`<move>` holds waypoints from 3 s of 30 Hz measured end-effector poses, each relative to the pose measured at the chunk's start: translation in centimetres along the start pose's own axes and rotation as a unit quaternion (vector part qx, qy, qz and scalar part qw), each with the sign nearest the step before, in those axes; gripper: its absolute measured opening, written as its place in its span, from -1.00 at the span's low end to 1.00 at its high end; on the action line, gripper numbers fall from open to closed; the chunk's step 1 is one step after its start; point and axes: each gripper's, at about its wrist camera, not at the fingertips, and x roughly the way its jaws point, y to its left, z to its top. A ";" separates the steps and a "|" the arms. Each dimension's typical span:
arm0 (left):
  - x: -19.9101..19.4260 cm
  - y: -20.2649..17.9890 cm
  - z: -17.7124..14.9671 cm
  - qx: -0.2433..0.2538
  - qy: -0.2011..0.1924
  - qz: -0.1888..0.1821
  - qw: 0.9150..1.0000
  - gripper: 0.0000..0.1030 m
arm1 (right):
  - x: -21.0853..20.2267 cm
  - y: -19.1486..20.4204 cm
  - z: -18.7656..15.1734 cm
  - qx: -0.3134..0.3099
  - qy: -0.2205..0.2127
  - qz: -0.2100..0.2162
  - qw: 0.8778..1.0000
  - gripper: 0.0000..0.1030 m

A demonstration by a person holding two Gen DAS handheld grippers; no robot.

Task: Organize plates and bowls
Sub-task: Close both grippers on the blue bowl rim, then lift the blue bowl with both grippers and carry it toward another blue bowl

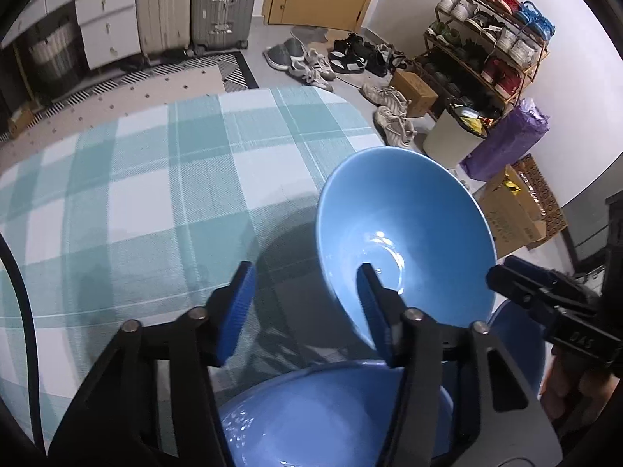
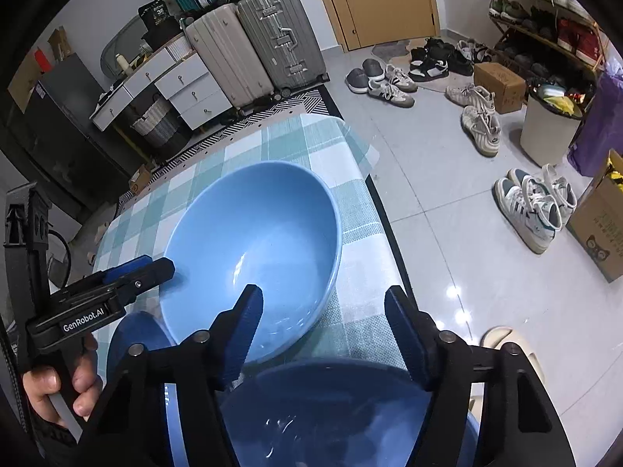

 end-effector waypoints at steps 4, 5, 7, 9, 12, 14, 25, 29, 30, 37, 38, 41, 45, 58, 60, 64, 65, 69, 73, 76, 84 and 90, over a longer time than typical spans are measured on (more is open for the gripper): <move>0.7 -0.1 0.1 0.005 0.002 -0.003 1.000 -0.29 | 0.7 0.1 0.0 -0.007 0.003 0.000 1.000 -0.03; 0.9 -0.1 0.2 0.007 0.004 -0.006 1.000 -0.32 | 0.8 0.2 0.1 -0.009 0.002 -0.003 1.000 -0.11; 1.1 -0.2 0.2 0.008 0.005 -0.006 1.000 -0.43 | 1.0 0.4 0.1 -0.012 0.001 -0.004 1.000 -0.26; 1.2 -0.3 0.2 0.009 0.005 -0.006 1.000 -0.53 | 1.2 0.6 0.1 -0.015 0.002 -0.007 1.000 -0.38; 1.5 -0.5 0.3 0.012 0.004 -0.018 1.000 -0.68 | 1.5 0.8 0.2 -0.019 0.001 -0.010 1.000 -0.52; 1.5 -0.8 0.3 0.018 0.002 -0.019 1.000 -0.74 | 1.6 0.9 0.2 -0.021 0.000 -0.013 1.000 -0.61; 1.2 -1.0 0.2 0.026 -0.003 -0.015 1.000 -0.82 | 1.5 1.2 0.1 -0.034 -0.012 -0.027 0.999 -0.69; 1.2 -0.8 0.5 0.023 -0.004 -0.016 1.000 -0.82 | 1.4 1.4 0.0 -0.041 -0.019 -0.028 0.999 -0.69; 1.2 -0.8 0.6 0.023 -0.005 -0.016 1.000 -0.82 | 1.4 1.5 0.0 -0.040 -0.020 -0.028 0.999 -0.69; 0.5 -1.0 0.6 0.027 -0.018 -0.016 0.999 -0.82 | 0.7 1.4 -0.1 -0.037 -0.036 -0.024 0.998 -0.69; 0.3 -1.1 0.6 0.028 -0.020 -0.016 0.999 -0.82 | 0.6 1.3 -0.1 -0.037 -0.038 -0.025 0.998 -0.69; -0.5 -1.4 0.5 0.031 -0.029 -0.016 0.999 -0.82 | -0.2 1.5 -0.3 -0.038 -0.049 -0.023 0.998 -0.69; -1.8 -1.8 0.4 0.035 -0.040 -0.019 0.998 -0.82 | -1.3 1.7 -0.3 -0.040 -0.058 -0.023 0.997 -0.69; -8.5 -3.9 -1.2 0.048 -0.081 -0.023 0.995 -0.81 | -6.6 2.8 -1.4 -0.053 -0.100 -0.021 0.993 -0.69; -9.7 -4.2 -1.6 0.050 -0.089 -0.022 0.995 -0.81 | -7.4 3.2 -1.7 -0.056 -0.105 -0.020 0.993 -0.69; -12.3 -4.5 -2.8 0.051 -0.100 -0.023 0.993 -0.81 | -9.0 3.7 -2.3 -0.059 -0.113 -0.015 0.992 -0.69; -12.8 -4.5 -3.1 0.050 -0.102 -0.023 0.993 -0.81 | -9.4 3.9 -2.5 -0.060 -0.114 -0.013 0.992 -0.69; -15.2 -4.6 -4.4 0.051 -0.110 -0.020 0.992 -0.81 | -10.7 4.8 -3.5 -0.067 -0.120 -0.009 0.990 -0.69; -17.6 -4.7 -5.8 0.052 -0.118 -0.013 0.992 -0.81 | -11.6 5.8 -4.5 -0.073 -0.124 -0.002 0.990 -0.69; -19.3 -4.6 -7.0 0.052 -0.124 -0.006 0.991 -0.81 | -12.1 6.5 -5.1 -0.074 -0.123 0.007 0.990 -0.69; -22.5 -3.8 -9.7 0.040 -0.130 -0.001 0.991 -0.81 | -12.9 8.0 -6.6 -0.089 -0.122 0.018 0.988 -0.69; -24.3 -2.8 -11.7 0.031 -0.134 -0.002 0.991 -0.81 | -13.0 8.9 -7.5 -0.095 -0.117 0.028 0.988 -0.68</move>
